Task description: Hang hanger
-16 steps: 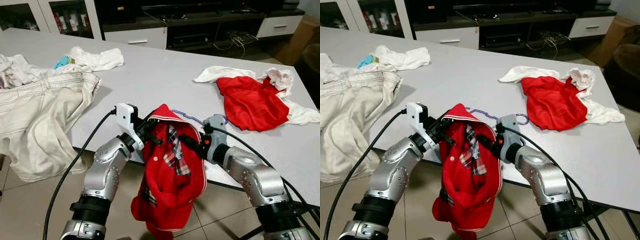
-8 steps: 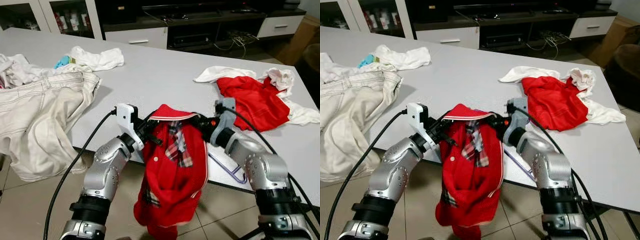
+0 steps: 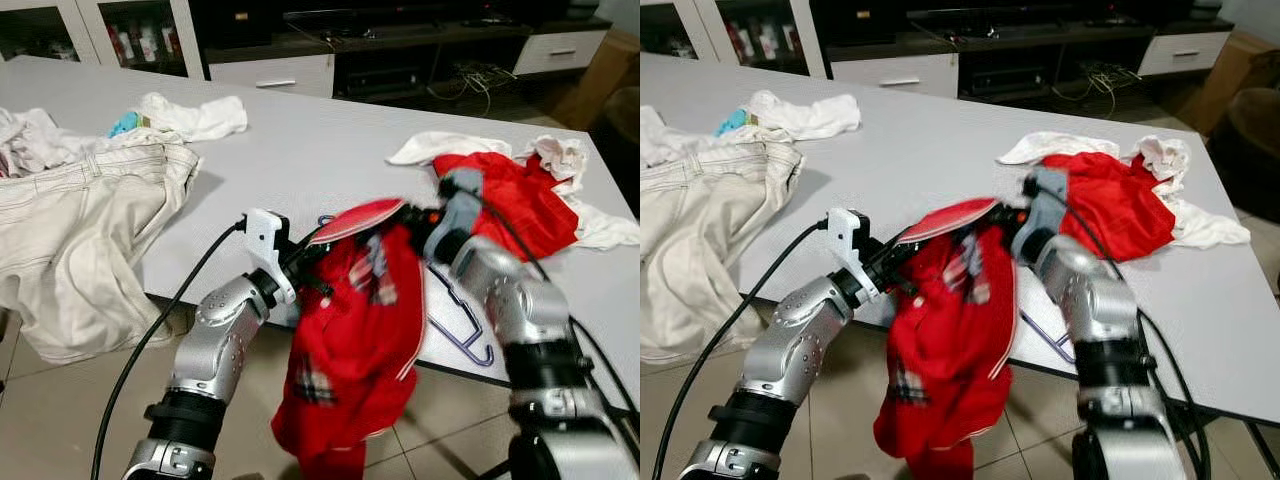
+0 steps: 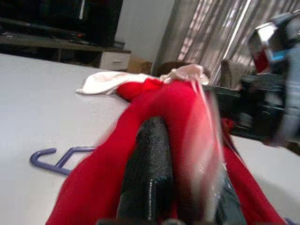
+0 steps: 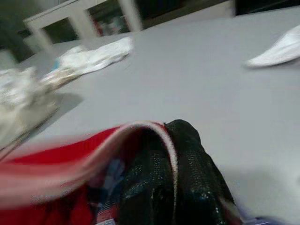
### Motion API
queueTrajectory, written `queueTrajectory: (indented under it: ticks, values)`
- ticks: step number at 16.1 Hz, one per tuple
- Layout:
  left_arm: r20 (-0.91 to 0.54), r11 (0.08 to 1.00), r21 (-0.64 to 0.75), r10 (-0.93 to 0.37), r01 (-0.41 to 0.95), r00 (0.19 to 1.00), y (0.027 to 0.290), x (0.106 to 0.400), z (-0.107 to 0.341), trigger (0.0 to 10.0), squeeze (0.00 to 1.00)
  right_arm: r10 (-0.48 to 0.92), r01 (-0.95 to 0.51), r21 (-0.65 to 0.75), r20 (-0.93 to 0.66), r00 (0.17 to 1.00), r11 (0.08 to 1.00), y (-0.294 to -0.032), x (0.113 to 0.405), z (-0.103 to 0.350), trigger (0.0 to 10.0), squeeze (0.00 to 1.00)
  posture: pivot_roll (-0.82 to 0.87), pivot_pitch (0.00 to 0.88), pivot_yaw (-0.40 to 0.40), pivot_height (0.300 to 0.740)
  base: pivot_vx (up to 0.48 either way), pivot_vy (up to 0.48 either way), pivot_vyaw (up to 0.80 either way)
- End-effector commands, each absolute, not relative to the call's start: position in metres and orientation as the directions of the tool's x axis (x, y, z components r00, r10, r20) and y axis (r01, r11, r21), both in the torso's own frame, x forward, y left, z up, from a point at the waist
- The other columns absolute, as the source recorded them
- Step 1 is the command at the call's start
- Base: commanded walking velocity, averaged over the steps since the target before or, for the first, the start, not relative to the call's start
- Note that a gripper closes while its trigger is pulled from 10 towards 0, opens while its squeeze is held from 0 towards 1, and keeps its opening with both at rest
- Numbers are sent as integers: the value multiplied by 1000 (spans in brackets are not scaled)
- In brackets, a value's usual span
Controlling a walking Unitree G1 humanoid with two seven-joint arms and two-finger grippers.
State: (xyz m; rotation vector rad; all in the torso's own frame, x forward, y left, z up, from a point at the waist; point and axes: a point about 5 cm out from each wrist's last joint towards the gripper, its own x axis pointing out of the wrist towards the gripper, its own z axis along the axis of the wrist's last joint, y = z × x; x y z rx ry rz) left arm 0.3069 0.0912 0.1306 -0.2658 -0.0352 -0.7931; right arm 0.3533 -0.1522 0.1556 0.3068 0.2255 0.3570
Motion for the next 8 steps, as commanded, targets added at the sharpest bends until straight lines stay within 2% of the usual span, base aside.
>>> queueTrajectory:
  ticks: [1, 3, 4, 7, 8]
  values:
    - [146, 681, -186, -694, 708, 705, 92, 307, 137, 10000, 1000, 293, -257, 299, -81, 953, 919, -169, 362, 178, 0, 0, -63, 0, -9, 740, 0, 0, 0]
    - [115, 717, -160, -669, 678, 735, 94, 312, 135, 10000, 1000, 264, -236, 276, -70, 962, 932, -171, 367, 182, 0, 0, -61, 0, -8, 740, 0, 0, 0]
    - [114, 716, -164, -669, 678, 734, 95, 312, 134, 10000, 0, 239, -214, 262, -67, 969, 941, -174, 371, 184, 0, 0, -61, 0, -8, 740, 0, 0, 0]
    - [89, 678, -179, -710, 713, 698, 93, 308, 131, 10000, 0, 70, -66, 208, -16, 997, 976, -193, 388, 203, 0, 0, -62, 0, -3, 740, 0, 0, 0]
    - [86, 667, -186, -721, 722, 688, 92, 307, 130, 10000, 0, 57, -55, 204, -5, 998, 977, -194, 390, 206, 0, 0, -62, 0, -3, 740, 0, 0, 0]
